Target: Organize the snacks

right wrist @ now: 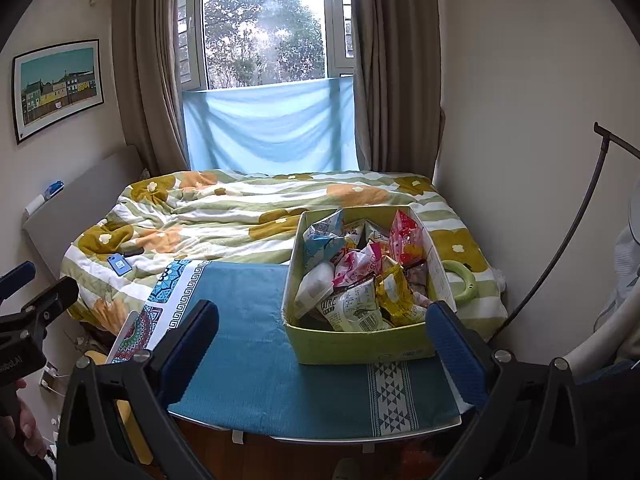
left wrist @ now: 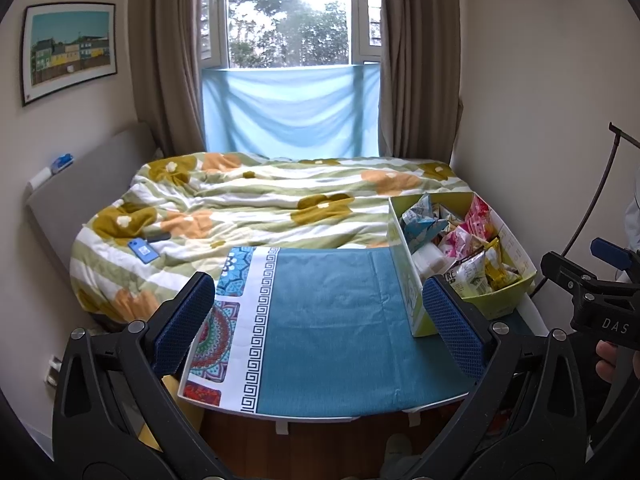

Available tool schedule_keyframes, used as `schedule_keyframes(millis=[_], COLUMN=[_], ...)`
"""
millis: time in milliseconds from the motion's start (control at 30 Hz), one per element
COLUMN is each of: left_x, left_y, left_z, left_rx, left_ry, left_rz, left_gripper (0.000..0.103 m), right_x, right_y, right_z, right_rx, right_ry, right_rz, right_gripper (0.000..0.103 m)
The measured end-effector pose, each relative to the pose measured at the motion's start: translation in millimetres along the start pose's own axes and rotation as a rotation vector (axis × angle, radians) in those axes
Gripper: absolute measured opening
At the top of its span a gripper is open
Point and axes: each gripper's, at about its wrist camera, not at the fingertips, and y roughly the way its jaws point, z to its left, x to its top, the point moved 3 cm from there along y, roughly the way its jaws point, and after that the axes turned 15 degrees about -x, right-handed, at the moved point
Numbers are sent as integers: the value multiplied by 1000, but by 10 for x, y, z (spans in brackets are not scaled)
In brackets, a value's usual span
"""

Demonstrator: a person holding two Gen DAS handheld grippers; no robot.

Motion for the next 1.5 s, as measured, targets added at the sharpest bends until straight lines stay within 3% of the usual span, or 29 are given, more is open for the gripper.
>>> schedule_keyframes(millis=[800,1267,1500], left_x=[-7,25,41], left_y=[32,18,23], left_z=[11,14,-16], left_rx=[7,50,6], left_ry=[-1,20,19], left_rz=[6,-1,-15], left_gripper=[103,103,103], right_x=[20,15,16], right_y=[24,30,34], right_z=[41,73,77], right_rx=[2,4,6], right_ry=[-3,-5,-3], right_rz=[5,7,9], right_gripper=[103,103,103])
